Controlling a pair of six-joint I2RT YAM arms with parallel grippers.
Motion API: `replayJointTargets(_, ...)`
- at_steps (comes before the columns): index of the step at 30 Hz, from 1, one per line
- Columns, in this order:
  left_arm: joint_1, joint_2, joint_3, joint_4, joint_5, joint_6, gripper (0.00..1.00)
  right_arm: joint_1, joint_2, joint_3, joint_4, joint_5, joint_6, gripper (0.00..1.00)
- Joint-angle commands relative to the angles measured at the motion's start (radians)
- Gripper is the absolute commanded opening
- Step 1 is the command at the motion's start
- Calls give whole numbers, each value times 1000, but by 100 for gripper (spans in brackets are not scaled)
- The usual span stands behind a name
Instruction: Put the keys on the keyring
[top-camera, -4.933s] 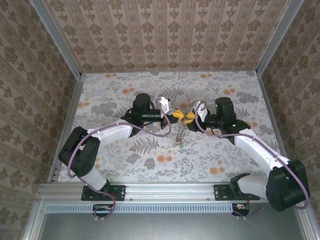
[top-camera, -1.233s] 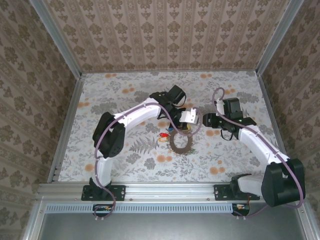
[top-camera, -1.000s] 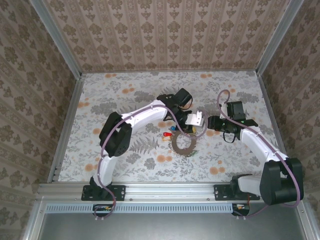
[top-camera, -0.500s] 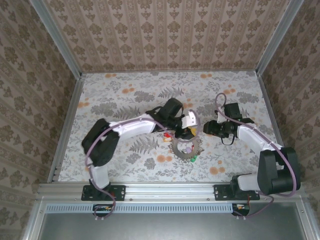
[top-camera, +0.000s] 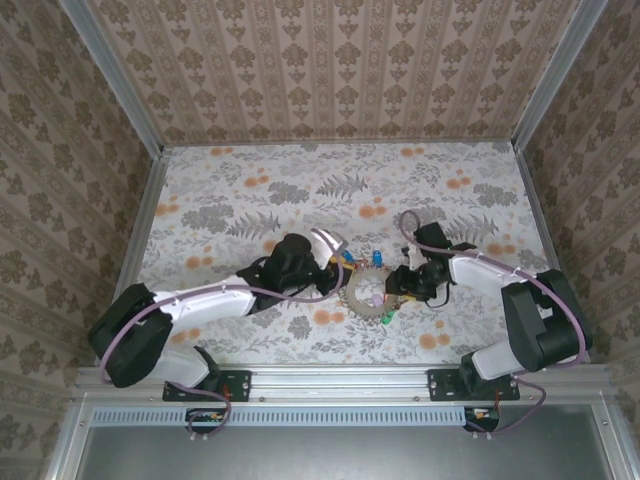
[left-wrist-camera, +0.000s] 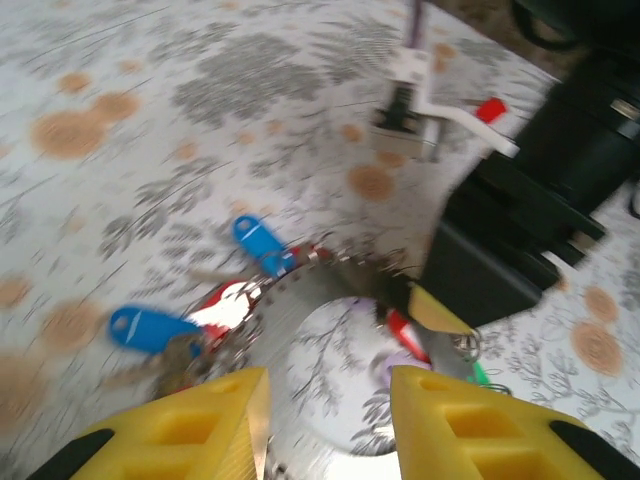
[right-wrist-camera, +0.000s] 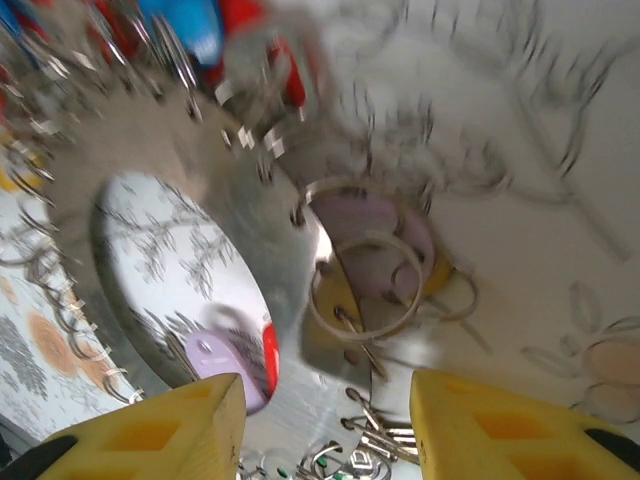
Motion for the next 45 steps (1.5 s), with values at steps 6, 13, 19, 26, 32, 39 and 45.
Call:
replayJointTargets(6, 63, -121, -70, -83, -179, -313, 34, 177, -7, -80, 218, -76, 296, 43)
replayJointTargets(13, 121, -162, -129, -148, -99, -450, 40, 289, -115, -40, 89, 18, 284, 49)
replayJointTargets(19, 120, -117, -115, -236, -21, -568, 43, 104, -181, 7, -23, 136, 13, 51)
replayJointTargets(26, 82, -17, -119, -223, 34, -700, 44, 92, 31, 168, -4, 2, -138, 48)
replayJointTargets(32, 60, 35, -114, -212, 31, -735, 43, 103, 132, 185, 4, -31, -144, 45)
replayJointTargets(39, 54, 125, -91, -196, 36, -737, 37, 112, 189, 157, 62, -94, -114, 42)
replayJointTargets(45, 52, 174, -74, -189, 42, -722, 34, 112, 207, 135, 127, -121, -104, 38)
